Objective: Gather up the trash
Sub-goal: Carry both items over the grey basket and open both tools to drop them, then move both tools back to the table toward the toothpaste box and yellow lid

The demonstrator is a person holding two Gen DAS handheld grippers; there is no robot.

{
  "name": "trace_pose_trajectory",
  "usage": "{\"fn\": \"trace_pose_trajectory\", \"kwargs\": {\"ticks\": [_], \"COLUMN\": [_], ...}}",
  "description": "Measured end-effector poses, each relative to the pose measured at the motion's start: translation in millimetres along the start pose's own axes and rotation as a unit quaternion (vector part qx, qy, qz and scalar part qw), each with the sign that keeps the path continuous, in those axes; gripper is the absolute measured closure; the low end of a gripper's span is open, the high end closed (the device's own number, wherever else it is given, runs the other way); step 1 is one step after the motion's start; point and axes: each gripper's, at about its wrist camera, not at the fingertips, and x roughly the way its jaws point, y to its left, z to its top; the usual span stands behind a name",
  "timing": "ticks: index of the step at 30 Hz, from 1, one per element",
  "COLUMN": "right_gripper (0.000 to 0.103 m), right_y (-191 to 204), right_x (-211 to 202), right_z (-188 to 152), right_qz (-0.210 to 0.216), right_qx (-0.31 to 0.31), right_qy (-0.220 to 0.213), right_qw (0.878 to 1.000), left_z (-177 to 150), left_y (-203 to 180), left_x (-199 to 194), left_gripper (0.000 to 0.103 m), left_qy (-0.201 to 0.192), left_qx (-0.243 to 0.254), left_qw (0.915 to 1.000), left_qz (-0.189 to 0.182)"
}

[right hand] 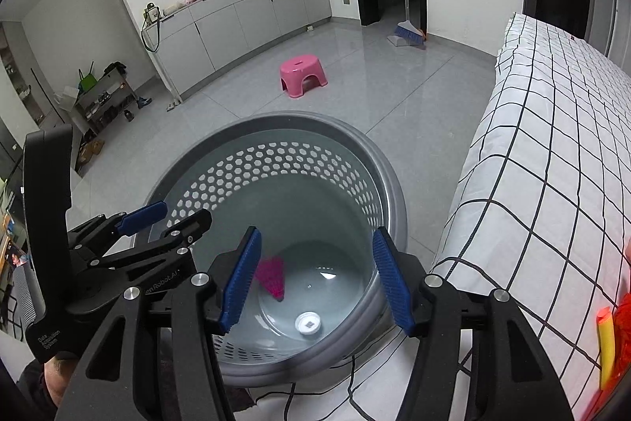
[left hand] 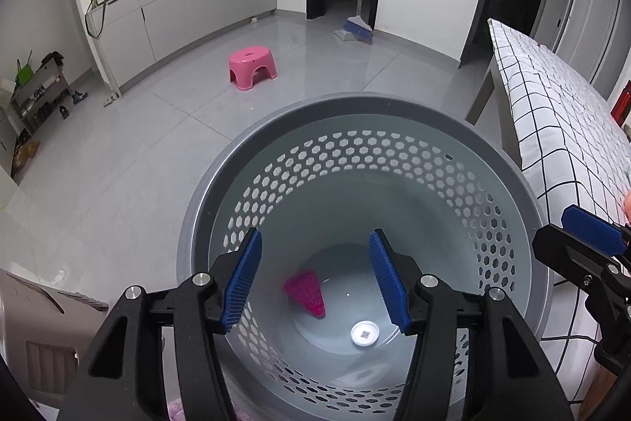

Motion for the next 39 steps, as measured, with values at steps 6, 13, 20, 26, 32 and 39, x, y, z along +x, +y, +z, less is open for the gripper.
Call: {"fn": "trace_pose_trajectory", "kwargs": {"ticks": [6, 13, 20, 26, 32, 39], "right_gripper": [0.046, 0.046, 0.046, 0.046, 0.046, 0.045], "right_y": [-1, -4, -4, -2, -5, -19], "right_x": [-3, -8, -13, -21, -47, -88], "right_z": [-1, -6, -8, -11, -16, -30], "right_qz": [0.001, 0.000, -0.002, -0.006, -0.004, -0.009], "right_qx": [0.001, 0.001, 0.001, -0.003, 0.005, 0.020], "right_qy": [-0.003, -0.010, -0.013, -0.015, -0.028, -0.049], "right_qw": [1.000, 1.000, 1.000, 1.000, 1.000, 0.999], "left_z": [1, 1, -2, -3, -1, -1], "left_y": [0, 0, 2, 4, -6, -30], "left_x": [-2, -11, -19, -30, -54, -84], "left_gripper": [0.047, 0.047, 0.047, 0.047, 0.047, 0.042], "left_qy": [-0.002, -0.008, -0.012, -0.013, -0.030, -0.047], "left_qx": [-0.001, -0.002, -0.005, -0.007, 0.000, 0.016], "left_qw": [1.0000, 1.0000, 0.9998, 0.9998, 0.9995, 0.9988], "left_qz": [0.001, 0.005, 0.016, 0.015, 0.013, 0.005]}}
